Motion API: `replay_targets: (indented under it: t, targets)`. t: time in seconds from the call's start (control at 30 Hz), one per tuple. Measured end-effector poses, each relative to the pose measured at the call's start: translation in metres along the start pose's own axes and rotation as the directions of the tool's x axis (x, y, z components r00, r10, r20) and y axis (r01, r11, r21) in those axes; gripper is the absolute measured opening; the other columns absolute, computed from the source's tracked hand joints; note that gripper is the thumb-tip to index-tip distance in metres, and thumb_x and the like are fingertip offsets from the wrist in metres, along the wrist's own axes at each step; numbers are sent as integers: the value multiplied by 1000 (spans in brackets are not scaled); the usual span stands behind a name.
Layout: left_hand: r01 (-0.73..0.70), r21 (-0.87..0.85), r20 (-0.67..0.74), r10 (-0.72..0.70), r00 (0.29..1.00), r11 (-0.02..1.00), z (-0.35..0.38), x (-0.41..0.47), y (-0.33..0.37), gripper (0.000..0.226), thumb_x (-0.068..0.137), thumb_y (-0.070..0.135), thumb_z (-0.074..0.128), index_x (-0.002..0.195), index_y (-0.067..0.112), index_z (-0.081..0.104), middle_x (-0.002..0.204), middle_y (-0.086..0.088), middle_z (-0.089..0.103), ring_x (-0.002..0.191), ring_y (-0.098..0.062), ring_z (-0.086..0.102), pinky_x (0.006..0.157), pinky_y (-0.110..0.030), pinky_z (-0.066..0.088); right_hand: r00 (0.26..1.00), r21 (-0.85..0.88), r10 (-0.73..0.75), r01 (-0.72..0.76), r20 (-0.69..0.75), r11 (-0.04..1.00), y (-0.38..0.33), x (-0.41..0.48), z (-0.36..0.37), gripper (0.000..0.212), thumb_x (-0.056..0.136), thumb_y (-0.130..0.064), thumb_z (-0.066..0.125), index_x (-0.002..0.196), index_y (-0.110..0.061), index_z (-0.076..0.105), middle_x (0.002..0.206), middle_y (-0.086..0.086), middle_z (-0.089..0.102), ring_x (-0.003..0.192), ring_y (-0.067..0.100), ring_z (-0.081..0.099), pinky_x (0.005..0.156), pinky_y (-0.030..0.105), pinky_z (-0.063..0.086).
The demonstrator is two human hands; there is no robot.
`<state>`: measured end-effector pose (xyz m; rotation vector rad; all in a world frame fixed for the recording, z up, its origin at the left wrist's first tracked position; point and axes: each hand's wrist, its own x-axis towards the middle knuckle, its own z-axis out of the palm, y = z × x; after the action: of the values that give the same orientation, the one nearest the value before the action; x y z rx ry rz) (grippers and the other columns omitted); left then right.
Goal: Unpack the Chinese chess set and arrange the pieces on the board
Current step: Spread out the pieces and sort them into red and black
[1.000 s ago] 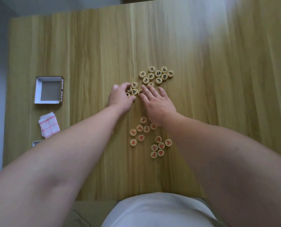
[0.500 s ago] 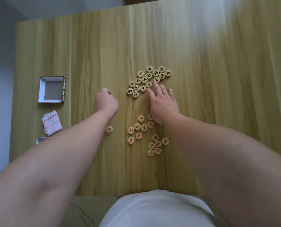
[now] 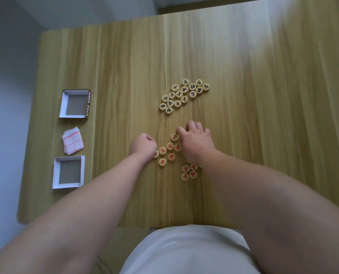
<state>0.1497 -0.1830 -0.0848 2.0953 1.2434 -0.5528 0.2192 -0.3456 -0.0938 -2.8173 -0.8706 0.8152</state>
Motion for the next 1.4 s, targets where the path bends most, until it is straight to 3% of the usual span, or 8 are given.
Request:
replay_targets:
  t: [0.13, 0.23, 0.33, 0.57, 0.73, 1.1, 1.23, 1.4]
  targets:
    - [-152, -10, 77, 152, 985, 988, 15, -15, -3, 20, 91, 13, 54, 105, 21, 66, 103, 5, 66, 96, -17, 61, 79, -24, 42, 999, -27, -33, 34, 41, 999, -1, -17, 4, 58, 92, -15, 51, 143, -37, 36, 144, 9, 35, 133, 32, 32, 102, 52, 37]
    - [-217, -1, 87, 216, 972, 976, 16, -22, -11, 31, 90, 12, 53, 117, 20, 66, 118, 1, 65, 106, -19, 61, 88, -26, 46, 996, -43, -41, 44, 80, 998, -2, -28, 4, 70, 90, -16, 56, 150, -39, 28, 153, 10, 28, 139, 34, 26, 105, 54, 35]
    - [-212, -7, 89, 212, 973, 977, 18, -29, -19, 42, 87, 11, 51, 127, 22, 61, 128, -4, 56, 109, -22, 60, 91, -27, 47, 991, -62, -65, 72, 114, 995, -6, -38, 4, 80, 88, -16, 59, 154, -41, 21, 159, 7, 19, 144, 34, 19, 107, 56, 32]
    - [-151, -72, 126, 159, 979, 986, 38, -59, -11, 56, 89, 11, 52, 143, 23, 46, 137, -6, 39, 118, -27, 55, 103, -35, 45, 989, -71, -79, 89, 126, 994, -1, -49, 4, 71, 91, -15, 57, 152, -37, 28, 155, 4, 26, 141, 31, 24, 103, 51, 36]
    - [-115, -113, 103, 126, 987, 987, 59, -77, 2, 63, 84, 7, 46, 144, 26, 44, 138, -5, 36, 118, -29, 53, 103, -41, 47, 986, -81, -113, 124, 121, 989, 20, -53, -3, 67, 91, -17, 57, 150, -35, 31, 153, 5, 29, 139, 31, 27, 104, 49, 38]
    - [-144, -113, 109, 156, 982, 983, 74, -90, 25, 67, 83, 1, 44, 145, 28, 43, 139, -3, 35, 114, -26, 55, 97, -38, 51, 979, -116, -181, 191, 92, 975, 48, -49, -8, 61, 92, -17, 54, 147, -32, 35, 150, 8, 33, 136, 31, 32, 102, 49, 40]
    - [-90, -72, 34, 92, 995, 993, 65, -81, 19, 65, 84, 4, 53, 144, 26, 43, 141, -3, 36, 109, -27, 59, 93, -42, 53, 981, -154, -183, 191, 64, 969, 42, -44, -10, 63, 90, -13, 52, 148, -31, 35, 155, 10, 27, 142, 34, 25, 110, 55, 32]
    - [-43, -69, -9, 43, 999, 997, 53, -72, 9, 61, 84, 3, 50, 144, 18, 44, 144, -7, 38, 117, -29, 56, 96, -34, 48, 983, -168, -181, 186, 40, 968, 23, -38, -11, 58, 98, -18, 41, 154, -22, 28, 163, 11, 19, 150, 33, 16, 119, 58, 20]
